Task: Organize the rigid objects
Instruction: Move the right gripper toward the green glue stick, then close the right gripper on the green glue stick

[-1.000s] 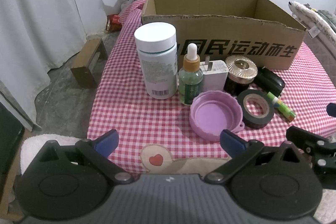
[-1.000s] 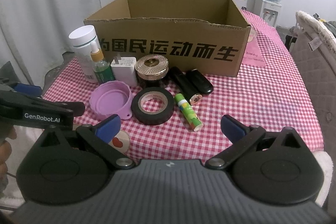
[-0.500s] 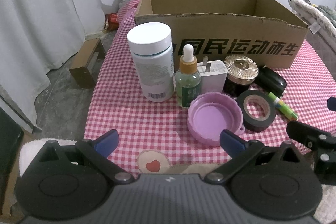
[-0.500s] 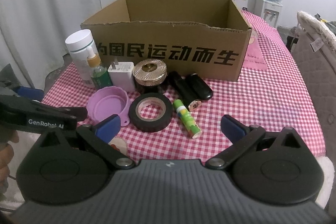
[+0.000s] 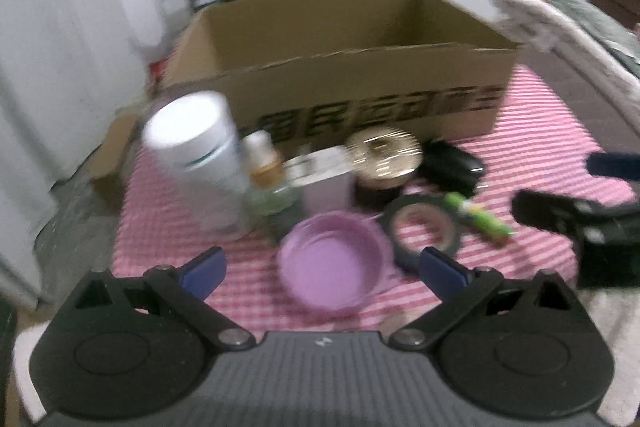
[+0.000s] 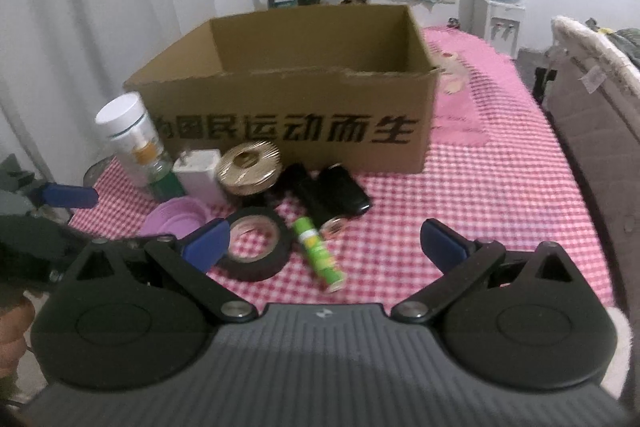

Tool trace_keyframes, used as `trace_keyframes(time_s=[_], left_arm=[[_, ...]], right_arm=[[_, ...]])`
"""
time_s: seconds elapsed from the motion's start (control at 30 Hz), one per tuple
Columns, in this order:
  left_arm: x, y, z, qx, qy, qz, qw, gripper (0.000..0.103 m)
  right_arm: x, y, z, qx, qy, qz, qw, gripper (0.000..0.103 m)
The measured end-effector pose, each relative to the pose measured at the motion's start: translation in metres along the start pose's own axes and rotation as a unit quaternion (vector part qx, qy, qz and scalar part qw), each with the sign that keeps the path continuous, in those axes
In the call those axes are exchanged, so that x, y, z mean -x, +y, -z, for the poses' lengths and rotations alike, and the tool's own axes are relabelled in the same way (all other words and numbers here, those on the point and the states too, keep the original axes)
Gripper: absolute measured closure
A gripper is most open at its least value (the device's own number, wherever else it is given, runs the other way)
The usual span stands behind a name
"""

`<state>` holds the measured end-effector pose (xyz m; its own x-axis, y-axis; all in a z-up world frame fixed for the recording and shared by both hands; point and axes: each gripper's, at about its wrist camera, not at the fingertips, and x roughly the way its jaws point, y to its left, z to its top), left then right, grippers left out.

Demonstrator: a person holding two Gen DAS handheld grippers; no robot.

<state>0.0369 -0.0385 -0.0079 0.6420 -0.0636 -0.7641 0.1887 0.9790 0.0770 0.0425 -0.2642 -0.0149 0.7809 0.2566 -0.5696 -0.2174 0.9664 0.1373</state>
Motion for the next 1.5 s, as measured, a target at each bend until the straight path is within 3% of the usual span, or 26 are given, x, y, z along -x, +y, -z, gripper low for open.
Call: trace_keyframes(time_s=[0.2,0.27,0.33,0.37,0.47,0.6,0.67,0.77,0.87,0.97,1.1,1.27,1.5], left_arm=[[0.000,-0.032,-0.002,-0.071,-0.033,0.064,0.9948,0.005],[-0.002,-0.040,-0.002,-0.088,-0.035,0.087,0.9918,0.008],[-0.003,-0.048,0.000,-0.101,-0.035,0.108,0.9885,0.011],[-0.004,-0.051,0.000,-0.105,-0.032,0.114,0.9875,0.014],[-0.007,-0.058,0.002,-0.120,-0.024,0.127,0.9843,0.026],[-0.010,-0.064,0.004,-0.129,-0.018,0.139,0.9817,0.032],[-0.011,-0.066,0.004,-0.131,-0.014,0.148,0.9802,0.036],[-0.014,-0.070,0.002,-0.133,-0.009,0.160,0.9781,0.041],[-0.016,-0.076,0.002,-0.141,-0.008,0.170,0.9754,0.041],[-0.019,-0.084,0.001,-0.149,-0.003,0.183,0.9717,0.040],[-0.026,-0.096,0.001,-0.161,0.011,0.193,0.9678,0.039],[-0.036,-0.102,-0.001,-0.158,0.022,0.194,0.9681,0.042],[-0.047,-0.106,-0.004,-0.150,0.040,0.181,0.9712,0.064]], right_arm=[[-0.001,-0.027,-0.003,-0.020,-0.007,0.001,1.000,0.004],[-0.008,-0.031,-0.003,-0.021,0.005,-0.009,1.000,0.009],[-0.017,-0.034,-0.003,-0.022,0.023,-0.029,0.999,0.021],[-0.022,-0.034,-0.002,-0.022,0.034,-0.036,0.999,0.032],[-0.041,-0.032,-0.004,-0.018,0.075,-0.064,0.995,0.051],[-0.063,-0.025,-0.005,0.002,0.116,-0.085,0.990,0.062],[-0.072,-0.022,-0.006,0.010,0.133,-0.094,0.987,0.075],[-0.077,-0.020,-0.005,0.017,0.142,-0.100,0.985,0.083],[-0.077,-0.026,-0.003,-0.011,0.145,-0.104,0.984,0.085],[-0.073,-0.045,0.003,-0.075,0.149,-0.115,0.979,0.086],[-0.066,-0.068,0.014,-0.166,0.154,-0.134,0.965,0.088],[-0.062,-0.083,0.025,-0.225,0.159,-0.150,0.950,0.088],[-0.062,-0.092,0.028,-0.248,0.164,-0.165,0.941,0.088]])
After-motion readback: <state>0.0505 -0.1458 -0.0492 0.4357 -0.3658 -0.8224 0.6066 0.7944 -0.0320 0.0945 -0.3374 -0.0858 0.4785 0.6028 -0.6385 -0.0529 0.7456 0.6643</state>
